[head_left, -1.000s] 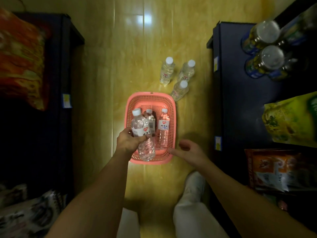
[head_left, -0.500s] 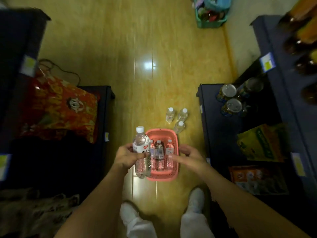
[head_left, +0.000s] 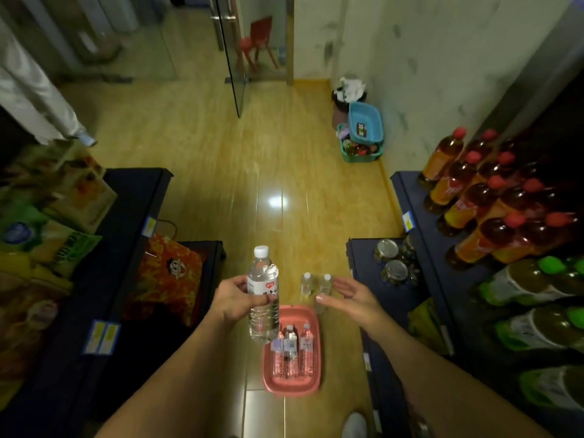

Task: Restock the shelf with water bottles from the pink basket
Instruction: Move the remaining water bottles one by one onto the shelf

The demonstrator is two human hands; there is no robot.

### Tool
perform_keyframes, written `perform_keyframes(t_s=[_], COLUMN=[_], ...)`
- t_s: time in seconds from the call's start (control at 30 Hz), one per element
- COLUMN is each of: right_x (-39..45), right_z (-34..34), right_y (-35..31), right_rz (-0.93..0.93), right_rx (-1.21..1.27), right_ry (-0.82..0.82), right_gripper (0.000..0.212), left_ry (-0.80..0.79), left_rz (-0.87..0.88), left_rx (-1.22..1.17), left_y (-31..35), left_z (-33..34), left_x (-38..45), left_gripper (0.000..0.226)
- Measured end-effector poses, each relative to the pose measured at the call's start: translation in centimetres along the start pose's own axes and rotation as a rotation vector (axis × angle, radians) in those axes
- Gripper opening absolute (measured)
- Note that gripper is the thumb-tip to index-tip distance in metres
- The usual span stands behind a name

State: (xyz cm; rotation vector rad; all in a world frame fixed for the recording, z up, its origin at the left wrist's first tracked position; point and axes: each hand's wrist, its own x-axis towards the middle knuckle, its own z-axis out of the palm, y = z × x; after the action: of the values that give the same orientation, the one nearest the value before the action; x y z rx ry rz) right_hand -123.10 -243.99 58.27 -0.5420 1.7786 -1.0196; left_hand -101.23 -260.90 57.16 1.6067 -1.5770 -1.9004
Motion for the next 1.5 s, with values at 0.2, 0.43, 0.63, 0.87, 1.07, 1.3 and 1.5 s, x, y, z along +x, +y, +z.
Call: perform_keyframes(t_s=[0.2, 0.43, 0.63, 0.87, 1.07, 1.3, 1.5], right_x=[-3.8, -7.8, -10.2, -13.5, -14.0, -13.6, -13.2], right_z=[-3.6, -6.7, -9.8, -8.5, -7.5, -7.0, -7.7], right_y=[-7.9, -17.9, -28.3, -35.5, -38.1, -40.0, -40.5], right_rz=[-0.096, -0.297, -0.508, -0.647, -0.708, -0.728, -0.72], right_rx=[-0.04, -0.076, -0.139, -0.183, -0.203, -0.196, -0.031], right_ry=[0.023, 0.068, 0.085, 0.04, 0.033, 0.067, 0.131], right_gripper=[0.096, 0.136, 0.149, 0.12, 0.111, 0.083, 0.055], left_ry=[-0.033, -0.046, -0.06, -0.127, -0.174, -0.25, -0.344], left_rz=[0.134, 0.367, 0.593, 0.769, 0.826, 0.851, 0.861], left_rx=[0.018, 0.063, 0.03, 0.06, 0.027, 0.072, 0.06], left_y=[9.3, 21.0, 31.3, 38.2, 40.7, 42.9, 44.1], left_z=[-0.7, -1.3, -3.3, -4.5, -4.4, -2.6, 0.4], left_x=[-4.8, -10.2, -15.0, -19.6, -21.0, -20.8, -20.1], left_gripper=[0.062, 0.044, 0.053, 0.074, 0.07, 0.048, 0.047])
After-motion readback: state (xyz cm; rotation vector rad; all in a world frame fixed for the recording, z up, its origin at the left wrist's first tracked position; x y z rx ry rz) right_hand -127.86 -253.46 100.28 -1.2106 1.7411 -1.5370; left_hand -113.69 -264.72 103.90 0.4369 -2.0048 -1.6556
